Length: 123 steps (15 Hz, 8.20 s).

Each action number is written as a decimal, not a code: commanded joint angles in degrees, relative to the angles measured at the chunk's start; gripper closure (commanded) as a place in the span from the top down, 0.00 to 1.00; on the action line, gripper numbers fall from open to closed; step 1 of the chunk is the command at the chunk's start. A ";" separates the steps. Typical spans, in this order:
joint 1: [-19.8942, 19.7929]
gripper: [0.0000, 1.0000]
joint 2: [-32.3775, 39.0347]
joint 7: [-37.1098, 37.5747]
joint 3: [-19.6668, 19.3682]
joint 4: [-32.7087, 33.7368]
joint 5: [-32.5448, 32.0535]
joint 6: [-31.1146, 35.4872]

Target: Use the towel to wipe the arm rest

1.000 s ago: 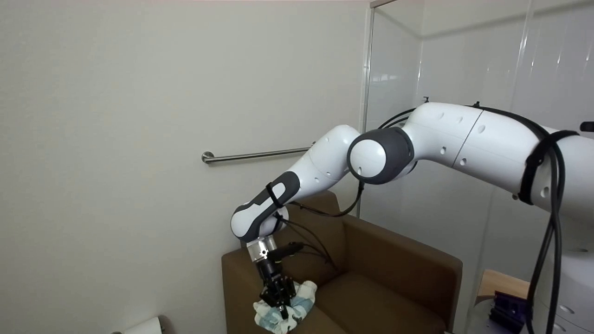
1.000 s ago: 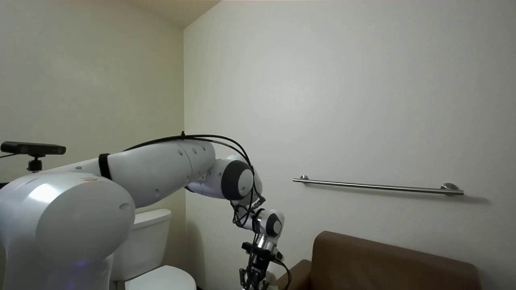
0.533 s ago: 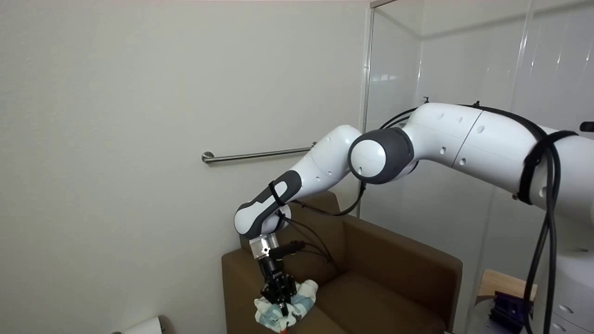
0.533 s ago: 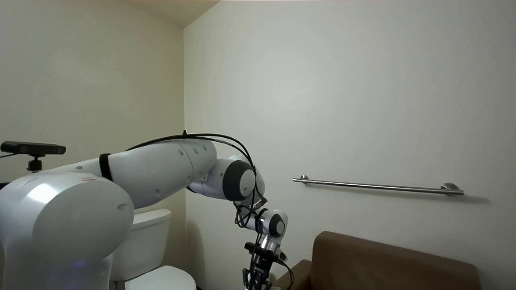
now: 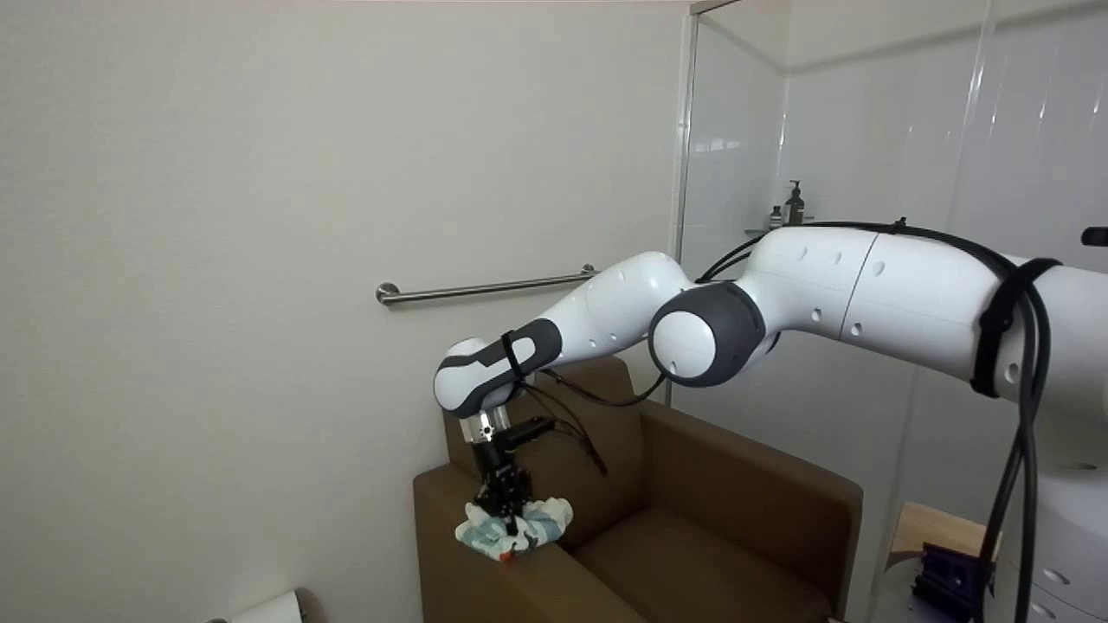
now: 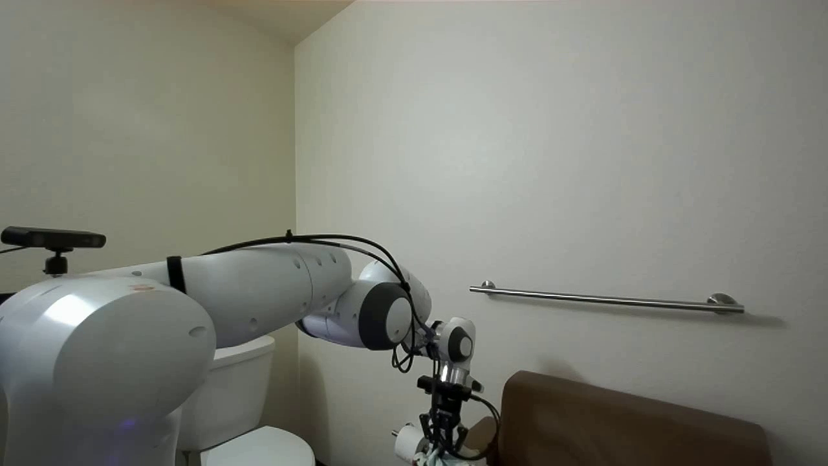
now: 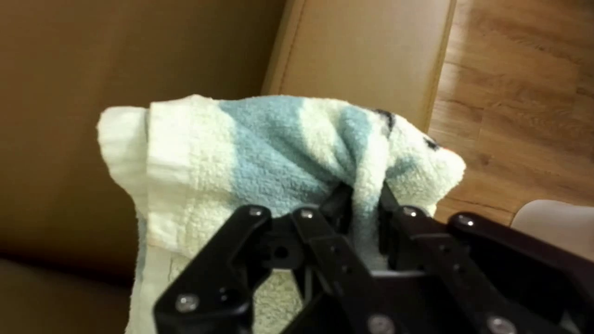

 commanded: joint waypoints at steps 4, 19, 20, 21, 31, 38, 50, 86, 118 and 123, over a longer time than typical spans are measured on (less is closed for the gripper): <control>-0.70 0.08 3.66 -6.16 0.76 6.28 0.71 6.23; -4.34 0.08 1.65 -21.42 5.74 -2.55 3.09 -2.18; -4.42 0.08 1.01 -20.69 5.86 -3.85 3.14 -2.27; -4.52 0.08 -0.19 -19.83 5.88 -5.72 3.11 -2.06; -4.38 0.08 -12.19 -6.55 4.75 -27.09 4.37 3.43; -4.57 0.08 -20.12 -0.29 4.66 -43.56 7.42 9.85; -3.14 0.08 -17.39 -4.12 2.66 -44.14 5.75 14.88; -3.72 0.08 -18.79 -17.27 5.72 -31.26 4.04 9.26; -7.78 0.08 -18.89 -13.27 5.36 -46.31 13.91 16.94; -5.93 0.08 -13.10 -12.29 4.82 -28.56 10.58 11.95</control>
